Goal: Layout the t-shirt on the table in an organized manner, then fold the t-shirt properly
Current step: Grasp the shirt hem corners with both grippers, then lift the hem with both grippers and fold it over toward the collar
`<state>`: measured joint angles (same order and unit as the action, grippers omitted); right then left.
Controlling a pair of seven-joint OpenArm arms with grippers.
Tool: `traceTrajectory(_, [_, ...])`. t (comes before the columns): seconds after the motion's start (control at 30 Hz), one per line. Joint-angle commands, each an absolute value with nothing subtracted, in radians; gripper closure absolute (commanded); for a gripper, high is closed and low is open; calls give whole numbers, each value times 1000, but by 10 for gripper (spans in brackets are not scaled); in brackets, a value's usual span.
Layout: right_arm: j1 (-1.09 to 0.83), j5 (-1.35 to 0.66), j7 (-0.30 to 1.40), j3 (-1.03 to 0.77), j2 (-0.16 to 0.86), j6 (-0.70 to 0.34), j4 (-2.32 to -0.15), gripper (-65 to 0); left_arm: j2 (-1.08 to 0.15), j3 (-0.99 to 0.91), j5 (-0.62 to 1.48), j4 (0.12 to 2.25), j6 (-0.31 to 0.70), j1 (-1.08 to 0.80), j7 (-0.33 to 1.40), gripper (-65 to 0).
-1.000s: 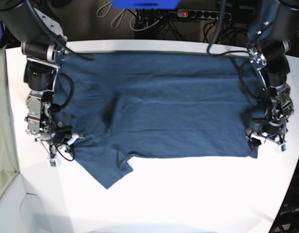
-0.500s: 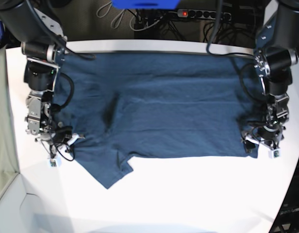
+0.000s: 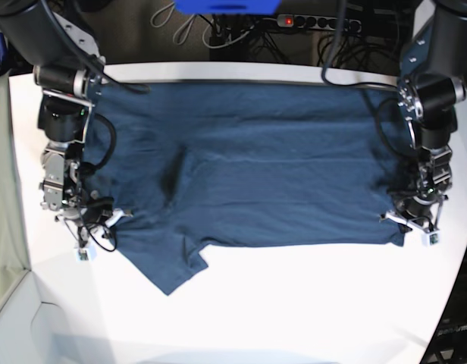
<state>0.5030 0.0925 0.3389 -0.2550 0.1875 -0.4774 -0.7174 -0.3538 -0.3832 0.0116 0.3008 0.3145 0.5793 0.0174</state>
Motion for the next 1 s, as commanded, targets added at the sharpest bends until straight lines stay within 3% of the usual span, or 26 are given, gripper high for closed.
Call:
traceTrajectory(0.0, [513, 108, 378, -254, 189, -483, -720, 0, -360, -380, -1, 305, 317, 590, 64, -2])
traceTrajectory(0.23, [518, 110, 380, -251, 171, -483, -725, 0, -358, -384, 5, 335, 318, 585, 65, -2])
traceTrajectory(0.43, [524, 105, 424, -255, 170, -486, -743, 0, -337, -389, 7, 568, 318, 489, 153, -2])
traceTrajectory(0.6, [475, 105, 476, -255, 145, -486, -906, 0, -325, -390, 7, 779, 318, 412, 236, -2])
traceTrajectory(0.97, [357, 105, 584, -255, 128, -487, -1256, 0, -274, -447, 8, 1026, 320, 340, 341, -2])
